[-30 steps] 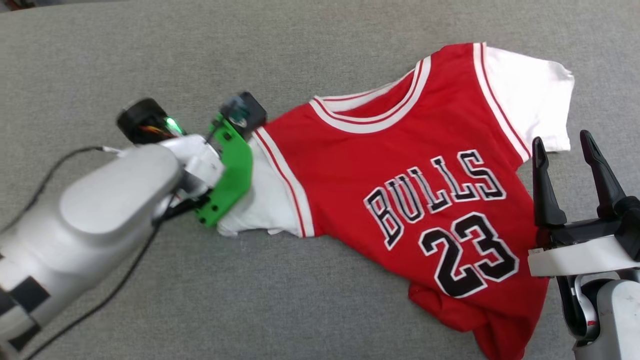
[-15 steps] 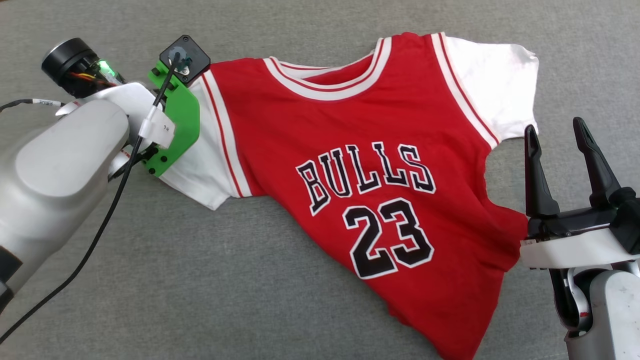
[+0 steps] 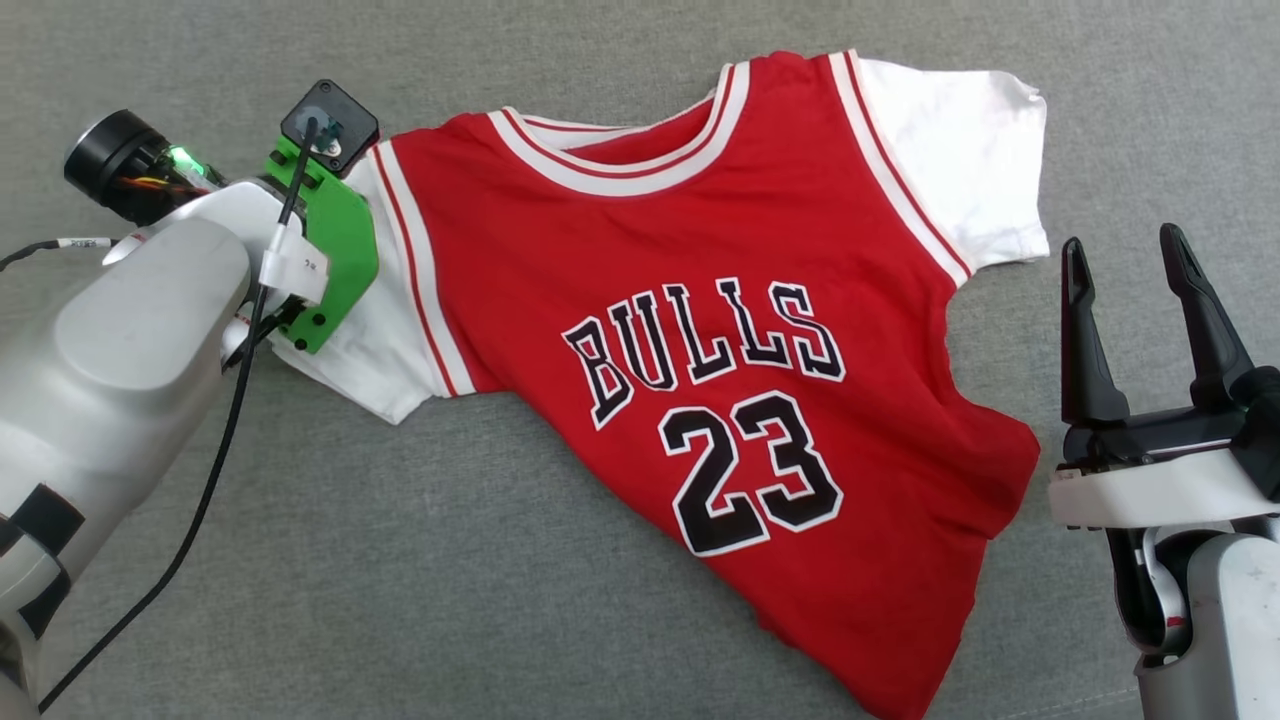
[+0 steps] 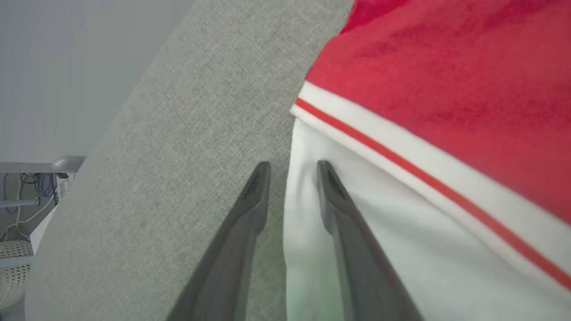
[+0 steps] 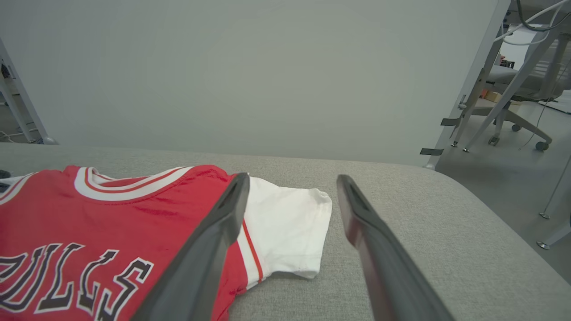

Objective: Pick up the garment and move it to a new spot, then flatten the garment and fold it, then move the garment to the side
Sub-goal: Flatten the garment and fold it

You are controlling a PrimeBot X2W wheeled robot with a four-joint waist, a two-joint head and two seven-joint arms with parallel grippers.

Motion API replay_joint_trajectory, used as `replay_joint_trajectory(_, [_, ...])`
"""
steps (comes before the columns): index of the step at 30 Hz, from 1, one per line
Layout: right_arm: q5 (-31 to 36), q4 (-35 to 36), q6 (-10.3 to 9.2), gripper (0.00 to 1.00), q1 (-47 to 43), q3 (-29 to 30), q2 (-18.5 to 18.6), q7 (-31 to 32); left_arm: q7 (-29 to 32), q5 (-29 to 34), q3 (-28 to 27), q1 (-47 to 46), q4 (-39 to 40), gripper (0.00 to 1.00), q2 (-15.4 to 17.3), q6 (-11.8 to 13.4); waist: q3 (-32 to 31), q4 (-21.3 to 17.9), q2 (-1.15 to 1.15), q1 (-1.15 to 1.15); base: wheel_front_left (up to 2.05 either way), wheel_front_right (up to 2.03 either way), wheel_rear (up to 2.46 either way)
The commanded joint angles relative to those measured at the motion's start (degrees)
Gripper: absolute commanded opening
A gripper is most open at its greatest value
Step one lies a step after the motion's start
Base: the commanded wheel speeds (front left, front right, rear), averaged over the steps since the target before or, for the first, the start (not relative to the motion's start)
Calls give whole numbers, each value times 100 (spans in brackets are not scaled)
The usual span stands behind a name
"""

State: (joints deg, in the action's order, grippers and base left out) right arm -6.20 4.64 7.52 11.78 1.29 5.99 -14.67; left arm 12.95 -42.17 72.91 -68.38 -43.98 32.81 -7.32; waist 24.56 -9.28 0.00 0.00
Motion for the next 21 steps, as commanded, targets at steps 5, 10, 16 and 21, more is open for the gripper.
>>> replay_joint_trajectory(5, [15,-8,-3,100,-152,60,-11,-33,-267,-699,-261,-234,49,100,55,-16,-415,422,0,0,0,0,0])
replay_joint_trajectory(10, [15,-6,-3,100,-237,52,-31,-33,396,-1551,-429,-485,300,100,291,-16,-521,557,0,0,0,0,0])
replay_joint_trajectory(16, [-3,8,-3,100,-214,54,-1,-33,1704,-2403,-345,-634,750,100,656,-16,-477,584,0,0,0,0,0])
replay_joint_trajectory(21, [-15,28,-3,100,-141,45,40,-33,2272,-2637,-230,-607,990,100,761,-16,-357,531,0,0,0,0,0])
